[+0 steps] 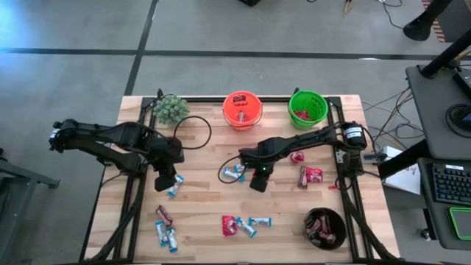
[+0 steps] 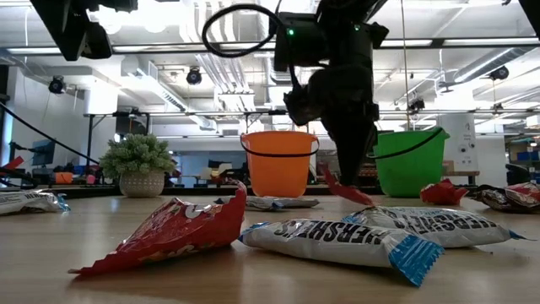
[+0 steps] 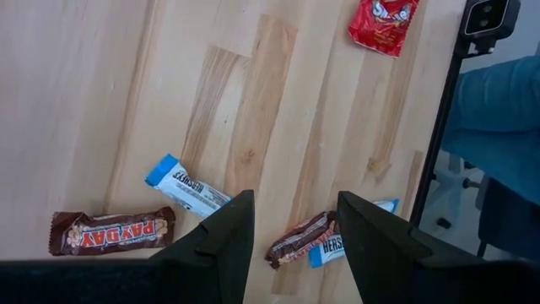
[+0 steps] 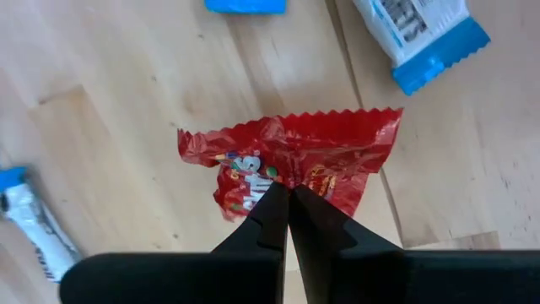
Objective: Organize candy in baskets
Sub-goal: Put the red candy into the green bucket
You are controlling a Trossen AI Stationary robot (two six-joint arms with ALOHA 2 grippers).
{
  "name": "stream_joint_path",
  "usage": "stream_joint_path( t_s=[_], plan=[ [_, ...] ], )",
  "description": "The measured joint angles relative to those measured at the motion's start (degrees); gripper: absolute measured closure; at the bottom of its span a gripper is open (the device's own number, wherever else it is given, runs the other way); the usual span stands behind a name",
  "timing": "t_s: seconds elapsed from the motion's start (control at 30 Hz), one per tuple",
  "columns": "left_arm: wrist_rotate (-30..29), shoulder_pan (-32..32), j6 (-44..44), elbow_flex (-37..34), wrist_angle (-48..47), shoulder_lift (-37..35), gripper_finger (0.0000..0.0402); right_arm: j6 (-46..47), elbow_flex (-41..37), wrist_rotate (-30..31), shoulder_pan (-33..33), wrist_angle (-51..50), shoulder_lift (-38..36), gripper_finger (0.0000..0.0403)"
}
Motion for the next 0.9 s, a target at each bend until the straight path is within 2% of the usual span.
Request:
stream_joint_path(
  t_s=[0.33, 0.63, 0.73, 0.9],
  plan=[
    [0.0, 0.0, 1.0, 0.0, 0.0, 0.0, 0.0248, 0.1, 0.7, 0.2, 0.1, -0.3, 0.0, 0.0394],
    [0.0, 0.0, 1.0, 0.0, 0.0, 0.0, 0.0248, -0.4, -0.1, 4.3, -0.1, 2.6, 0.1, 0.039],
    [0.2, 0.0, 1.0, 0.0, 0.0, 0.0, 0.0248, -0.6, -0.1, 3.6, -0.1, 2.7, 0.1, 0.0377],
    [0.5, 0.0, 1.6, 0.0, 0.0, 0.0, 0.0248, -4.3, 0.4, 0.7, -0.1, 3.2, 0.0, 0.0332]
  ],
)
